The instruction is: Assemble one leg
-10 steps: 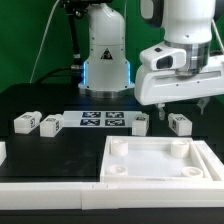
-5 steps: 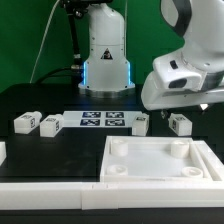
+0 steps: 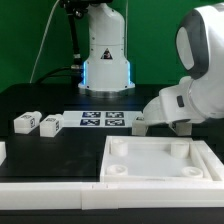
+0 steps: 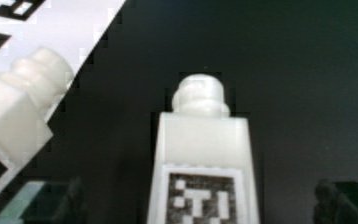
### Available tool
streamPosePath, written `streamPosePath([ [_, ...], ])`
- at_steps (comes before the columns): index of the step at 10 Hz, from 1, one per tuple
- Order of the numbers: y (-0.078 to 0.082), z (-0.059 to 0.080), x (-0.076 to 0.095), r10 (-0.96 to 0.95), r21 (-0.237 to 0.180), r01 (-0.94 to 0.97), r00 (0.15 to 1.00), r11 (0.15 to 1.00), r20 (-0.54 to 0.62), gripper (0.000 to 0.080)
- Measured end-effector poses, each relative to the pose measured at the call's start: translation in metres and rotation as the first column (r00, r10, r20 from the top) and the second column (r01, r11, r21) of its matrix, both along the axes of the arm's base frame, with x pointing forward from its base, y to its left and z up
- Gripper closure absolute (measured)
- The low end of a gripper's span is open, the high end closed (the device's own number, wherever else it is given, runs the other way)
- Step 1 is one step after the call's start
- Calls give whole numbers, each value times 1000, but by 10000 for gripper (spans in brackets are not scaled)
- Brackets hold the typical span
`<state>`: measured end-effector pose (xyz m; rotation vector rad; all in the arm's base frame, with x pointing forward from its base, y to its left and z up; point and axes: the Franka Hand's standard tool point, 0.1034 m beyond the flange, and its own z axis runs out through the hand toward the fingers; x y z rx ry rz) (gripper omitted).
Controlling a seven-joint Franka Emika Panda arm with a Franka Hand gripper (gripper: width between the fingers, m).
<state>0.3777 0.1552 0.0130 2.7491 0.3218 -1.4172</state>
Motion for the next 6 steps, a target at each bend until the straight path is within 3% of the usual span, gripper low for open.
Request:
streamPosePath([
  [4,-1,-1,-1,-1,1,1,1000,1000,-1,151],
  [6,-1,-1,-1,-1,1,1,1000,1000,-2,420],
])
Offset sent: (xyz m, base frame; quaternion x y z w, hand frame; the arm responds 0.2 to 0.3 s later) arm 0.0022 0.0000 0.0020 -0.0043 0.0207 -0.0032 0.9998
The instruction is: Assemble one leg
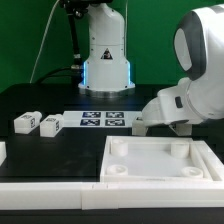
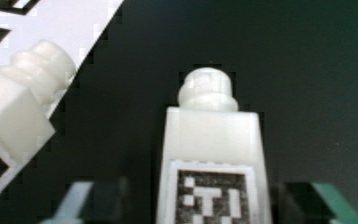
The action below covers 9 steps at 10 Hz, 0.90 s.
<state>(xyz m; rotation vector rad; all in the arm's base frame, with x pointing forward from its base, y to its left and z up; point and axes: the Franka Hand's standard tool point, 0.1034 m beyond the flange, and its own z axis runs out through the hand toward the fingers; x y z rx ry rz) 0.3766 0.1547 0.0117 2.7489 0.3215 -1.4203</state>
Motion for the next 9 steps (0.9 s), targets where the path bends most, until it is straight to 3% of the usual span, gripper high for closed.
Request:
streamPosePath([
  [1,0,0,0,0,0,0,1000,1000,0,511],
  [7,-1,3,1,4,9,-4,1000,1000,-6,510],
  [9,-8,30,9,11,23,-11,1000,1000,-19,509],
])
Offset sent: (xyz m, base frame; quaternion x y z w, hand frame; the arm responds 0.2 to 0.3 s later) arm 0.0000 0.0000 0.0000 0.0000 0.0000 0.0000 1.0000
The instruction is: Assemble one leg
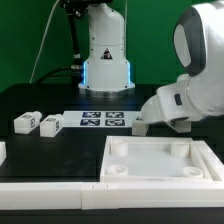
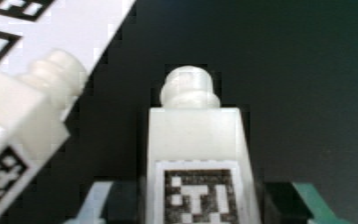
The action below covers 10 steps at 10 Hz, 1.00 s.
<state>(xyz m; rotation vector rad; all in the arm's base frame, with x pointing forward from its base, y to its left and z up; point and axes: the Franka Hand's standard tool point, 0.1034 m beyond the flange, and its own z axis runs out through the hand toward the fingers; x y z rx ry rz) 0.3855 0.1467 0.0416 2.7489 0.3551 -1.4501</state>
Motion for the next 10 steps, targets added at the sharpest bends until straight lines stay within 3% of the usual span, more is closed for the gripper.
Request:
streamPosePath([
  [2,-8,28,13,-12,-5,12,1000,1000,23,509],
  [4,-6,22,14,-15,3,15,998,1000,55,508],
  [5,-3,19,28,-33,32,28,979,999,202,508],
  [7,-7,22,23,-48,58,28,925,998,377,508],
  [8,-8,15,33,-65,83,28,870,996,488,508],
  [10,-17,23,35,-126,112,70,737,991,664,508],
])
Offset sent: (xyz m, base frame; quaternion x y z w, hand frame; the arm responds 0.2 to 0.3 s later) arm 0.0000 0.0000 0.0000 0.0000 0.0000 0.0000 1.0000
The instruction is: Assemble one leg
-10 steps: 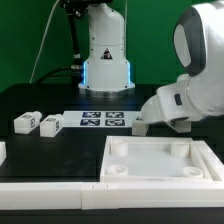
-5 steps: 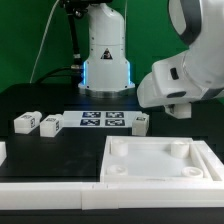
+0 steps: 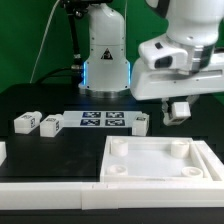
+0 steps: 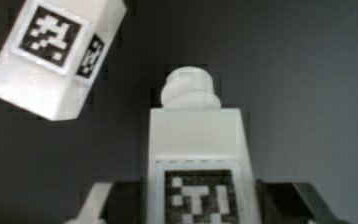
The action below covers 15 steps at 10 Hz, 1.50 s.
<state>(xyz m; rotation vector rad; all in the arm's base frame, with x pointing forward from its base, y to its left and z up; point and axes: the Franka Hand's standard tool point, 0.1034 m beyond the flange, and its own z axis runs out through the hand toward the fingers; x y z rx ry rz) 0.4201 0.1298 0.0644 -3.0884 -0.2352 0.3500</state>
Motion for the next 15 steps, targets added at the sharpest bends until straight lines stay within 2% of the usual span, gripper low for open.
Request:
streamPosePath([
  [4,3,39,22,-49,58,33,951,998,304,508],
  [5,5,46,34,-56,89,22,912,996,407,508],
  [6,8,47,33,-71,119,14,867,993,492,508],
  [7,9,45,29,-72,130,5,849,992,524,508],
  [8,8,42,28,-57,118,-3,863,993,501,508],
  [9,6,37,32,-3,111,-72,829,991,559,508],
  [10,1,28,34,30,98,-101,831,990,556,508],
  [12,-11,35,66,86,68,-157,800,985,593,508],
  [14,-25,35,96,120,48,-181,804,982,582,508],
  [15,-26,39,109,117,49,-177,808,983,577,508],
])
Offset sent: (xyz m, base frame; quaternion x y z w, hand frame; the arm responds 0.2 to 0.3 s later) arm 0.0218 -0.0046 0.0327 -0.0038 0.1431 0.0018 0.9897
